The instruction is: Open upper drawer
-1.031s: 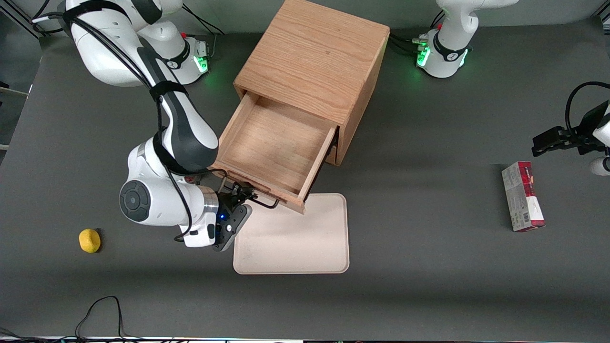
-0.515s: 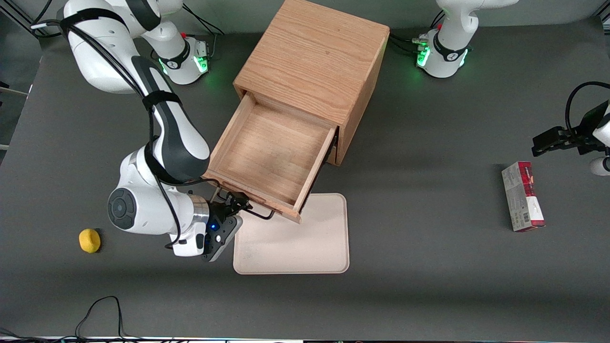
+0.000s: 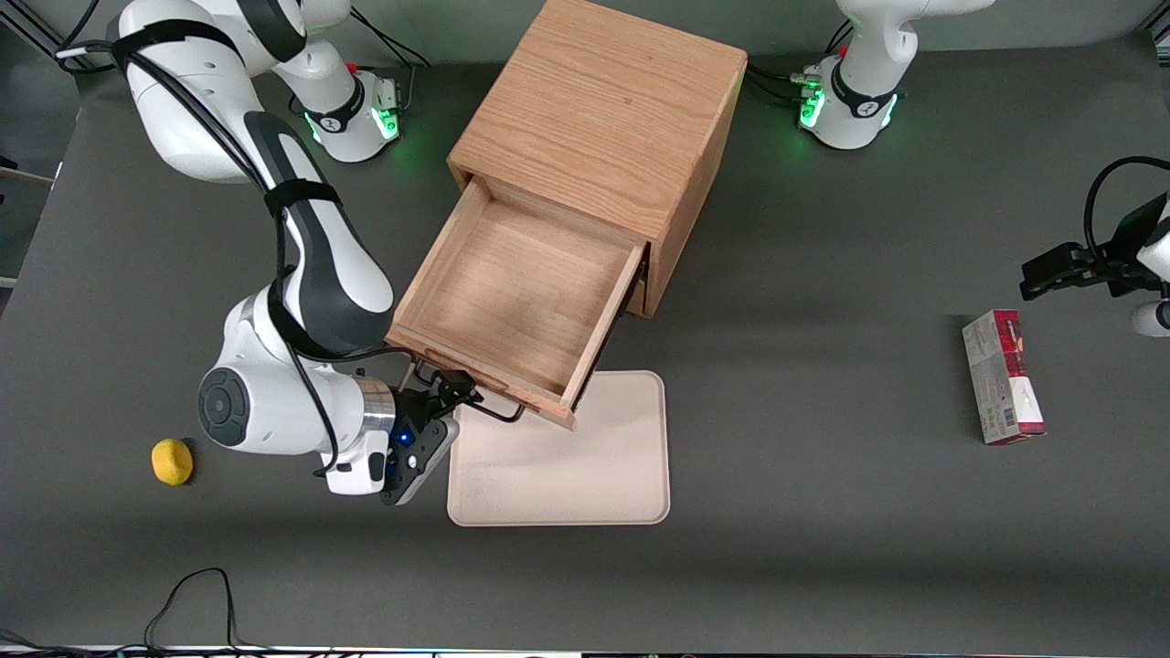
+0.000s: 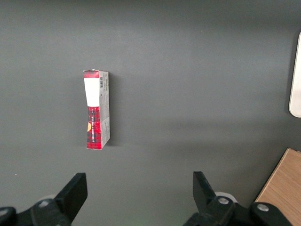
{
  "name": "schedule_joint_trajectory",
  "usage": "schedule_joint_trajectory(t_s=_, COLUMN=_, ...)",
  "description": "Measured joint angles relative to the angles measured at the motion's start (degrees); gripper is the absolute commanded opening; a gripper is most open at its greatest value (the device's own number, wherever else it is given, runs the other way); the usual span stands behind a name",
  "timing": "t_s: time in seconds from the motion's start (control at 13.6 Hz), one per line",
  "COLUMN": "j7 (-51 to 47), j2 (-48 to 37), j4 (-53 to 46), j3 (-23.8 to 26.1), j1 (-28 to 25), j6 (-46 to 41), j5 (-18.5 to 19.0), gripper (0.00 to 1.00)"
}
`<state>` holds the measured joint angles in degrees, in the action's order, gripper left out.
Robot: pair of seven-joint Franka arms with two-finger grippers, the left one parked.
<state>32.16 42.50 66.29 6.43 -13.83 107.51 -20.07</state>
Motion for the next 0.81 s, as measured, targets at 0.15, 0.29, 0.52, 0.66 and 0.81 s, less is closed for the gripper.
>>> schedule_joint_trajectory(t_s=0.15, j7=0.00, j2=0.04, j4=-0.37, j3=0.00, j1=0.04, j6=-0.52, j5=-0.04, gripper=1.00)
schedule_joint_trajectory(t_s=0.29, j7=0.00, j2=0.10, j4=-1.50, j3=0.02, j1=0.08, j6=-0.74, j5=-0.10, gripper=1.00)
schedule_joint_trajectory(t_s=0.52, j7=0.00, j2=0.11, j4=-3.80, j3=0.01, j1=0.44, j6=-0.81, j5=-0.18, gripper=1.00)
schedule_joint_trajectory(t_s=0.66, j7=0.00, j2=0.17, j4=-4.40, j3=0.01, j1=0.74, j6=-0.86, j5=-0.19, gripper=1.00)
schedule_joint_trajectory(t_s=0.81, j7=0.00, j2=0.26, j4=-5.06, j3=0.01, j1=0.97, j6=-1.41, j5=-0.19, gripper=1.00)
